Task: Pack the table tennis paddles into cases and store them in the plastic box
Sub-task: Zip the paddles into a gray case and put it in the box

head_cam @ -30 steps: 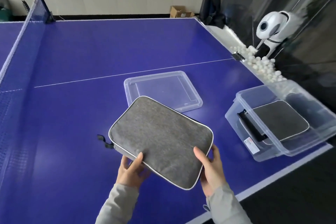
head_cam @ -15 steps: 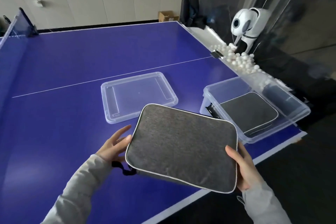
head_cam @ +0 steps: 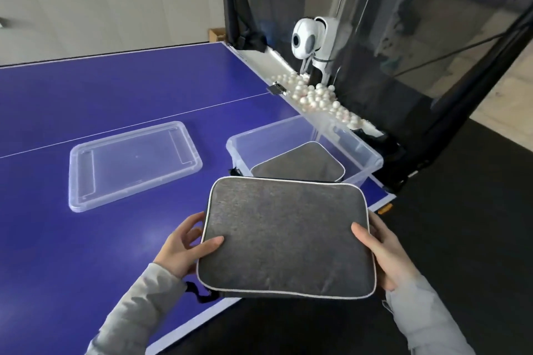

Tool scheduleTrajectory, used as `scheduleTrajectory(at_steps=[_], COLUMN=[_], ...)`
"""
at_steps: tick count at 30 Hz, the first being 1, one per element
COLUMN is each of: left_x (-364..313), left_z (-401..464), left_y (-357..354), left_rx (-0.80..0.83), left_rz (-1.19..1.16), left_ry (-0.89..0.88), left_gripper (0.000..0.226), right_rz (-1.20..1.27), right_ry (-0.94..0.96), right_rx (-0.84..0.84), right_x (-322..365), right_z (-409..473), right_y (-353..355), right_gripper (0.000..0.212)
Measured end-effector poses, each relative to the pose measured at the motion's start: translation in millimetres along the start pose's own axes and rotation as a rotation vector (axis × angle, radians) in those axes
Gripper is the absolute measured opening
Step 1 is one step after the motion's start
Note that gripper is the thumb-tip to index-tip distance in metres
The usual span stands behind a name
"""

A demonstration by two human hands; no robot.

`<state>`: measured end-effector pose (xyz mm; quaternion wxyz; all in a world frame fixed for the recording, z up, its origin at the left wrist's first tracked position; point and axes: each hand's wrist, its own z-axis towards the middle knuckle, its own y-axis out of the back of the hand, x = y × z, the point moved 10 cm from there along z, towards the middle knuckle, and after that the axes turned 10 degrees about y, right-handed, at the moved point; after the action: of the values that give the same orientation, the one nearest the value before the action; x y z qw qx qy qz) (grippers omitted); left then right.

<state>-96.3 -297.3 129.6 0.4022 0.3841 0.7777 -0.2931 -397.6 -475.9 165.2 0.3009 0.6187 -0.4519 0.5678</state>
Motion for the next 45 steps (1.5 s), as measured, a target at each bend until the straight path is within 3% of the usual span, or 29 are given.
scheduleTrajectory(at_steps=[2,5,9,14,20,23,28,33,38,42,45], left_x=[1,-5,-21,-40,-59,-71,-73,-42,-5,7,16], left_z=[3,9,28,72,131,150,170,185,198,202,208], left_y=[-19,-40,-58,-74,-100,-115,-126,-121,-117,-111,-111], left_rx=[-0.01,-0.027,-0.069,-0.13,-0.25,-0.312,-0.419,-0.54,-0.643,-0.745,-0.761], left_rz=[-0.021,-0.047,-0.063,-0.082,-0.068,-0.074,-0.071,-0.064,-0.121,-0.11,-0.096], left_ry=[-0.004,-0.019,-0.043,-0.102,-0.125,-0.138,-0.125,-0.047,0.043,0.101,0.144], left_gripper=[0.093,0.079,0.065,0.057,0.053,0.059,0.071,0.069,0.07,0.07,0.079], right_rz=[-0.016,-0.035,-0.082,-0.148,-0.322,-0.377,-0.413,-0.491,-0.57,-0.658,-0.685], right_ry=[0.037,0.061,0.111,0.169,0.173,0.211,0.187,0.125,0.105,0.114,0.113], right_rx=[-0.052,-0.103,-0.093,-0.053,0.001,-0.023,0.027,0.157,0.312,0.361,0.383], right_x=[9,18,34,57,87,96,74,33,7,-3,-9], right_z=[7,23,55,115,198,240,289,319,335,343,342], right_y=[21,42,53,58,67,73,71,61,36,25,25], right_gripper=[0.047,0.042,0.047,0.035,0.065,0.052,0.046,0.064,0.067,0.08,0.078])
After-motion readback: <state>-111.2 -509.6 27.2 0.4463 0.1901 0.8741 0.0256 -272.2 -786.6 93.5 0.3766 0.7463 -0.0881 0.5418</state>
